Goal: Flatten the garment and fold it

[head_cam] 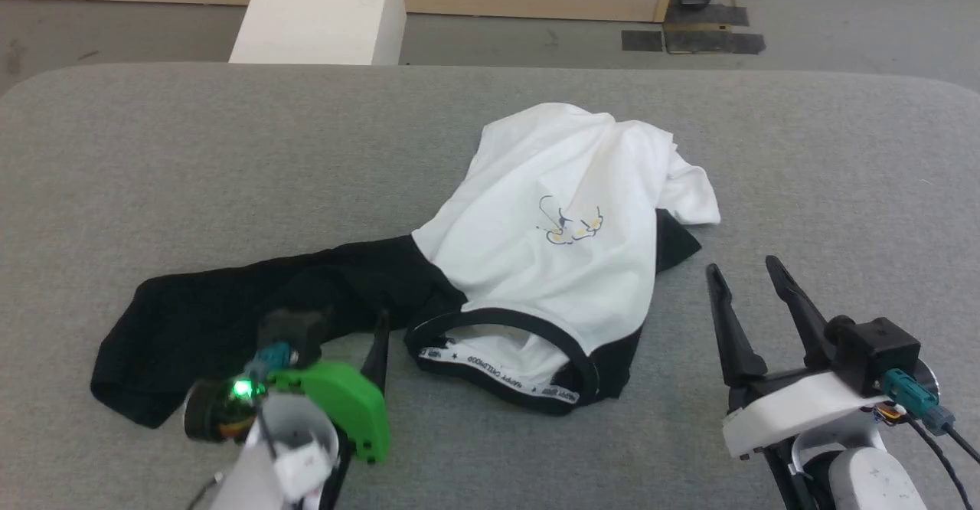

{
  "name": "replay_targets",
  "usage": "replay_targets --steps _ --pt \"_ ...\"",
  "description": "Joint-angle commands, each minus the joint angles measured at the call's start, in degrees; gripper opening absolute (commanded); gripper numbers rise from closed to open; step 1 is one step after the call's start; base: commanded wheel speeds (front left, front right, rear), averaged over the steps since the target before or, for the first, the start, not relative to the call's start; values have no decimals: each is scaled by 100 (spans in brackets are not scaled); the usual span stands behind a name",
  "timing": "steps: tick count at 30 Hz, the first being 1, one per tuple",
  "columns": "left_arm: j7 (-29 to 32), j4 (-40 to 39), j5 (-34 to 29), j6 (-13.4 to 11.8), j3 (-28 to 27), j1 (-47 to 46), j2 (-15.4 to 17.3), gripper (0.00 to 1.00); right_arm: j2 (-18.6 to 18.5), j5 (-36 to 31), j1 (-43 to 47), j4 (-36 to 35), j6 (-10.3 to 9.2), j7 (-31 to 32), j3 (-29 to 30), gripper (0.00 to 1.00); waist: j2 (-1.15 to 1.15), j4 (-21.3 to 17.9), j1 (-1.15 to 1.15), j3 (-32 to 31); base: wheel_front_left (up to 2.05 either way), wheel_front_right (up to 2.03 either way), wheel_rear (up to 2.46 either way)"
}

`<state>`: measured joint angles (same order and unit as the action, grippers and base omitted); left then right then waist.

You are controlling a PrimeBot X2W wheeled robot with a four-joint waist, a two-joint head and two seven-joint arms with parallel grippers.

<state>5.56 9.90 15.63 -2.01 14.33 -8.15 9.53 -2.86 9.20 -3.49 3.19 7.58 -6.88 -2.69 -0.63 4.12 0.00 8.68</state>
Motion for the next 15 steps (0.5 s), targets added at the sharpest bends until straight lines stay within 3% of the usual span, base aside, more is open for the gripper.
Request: replay_targets --steps 1,9,10,11,12,15 --pt "109 158 -127 -89 16 -264 65 100 -2 48 -87 -14 -9 -14 -23 100 63 -101 0 63 0 0 0" --pt "1119 941 209 -61 -80 -901 28 100 -2 87 -189 50 -9 -90 -96 100 63 -486 0 270 0 0 0" --pt "1286 1012 265 -62 -99 -937 42 84 -2 98 -193 65 -9 -104 -103 100 63 -530 0 284 0 0 0" --pt "1427 1066 336 -52 -124 -949 45 37 -2 106 -196 80 -9 -116 -110 100 63 -564 0 290 0 0 0" --pt "1570 1101 433 -44 -165 -953 41 2 -2 113 -195 99 -9 -130 -112 100 63 -598 0 291 0 0 0" --pt "1735 1071 563 -50 -260 -907 107 0 -2 126 -194 150 -9 -164 -94 100 63 -657 0 272 0 0 0"
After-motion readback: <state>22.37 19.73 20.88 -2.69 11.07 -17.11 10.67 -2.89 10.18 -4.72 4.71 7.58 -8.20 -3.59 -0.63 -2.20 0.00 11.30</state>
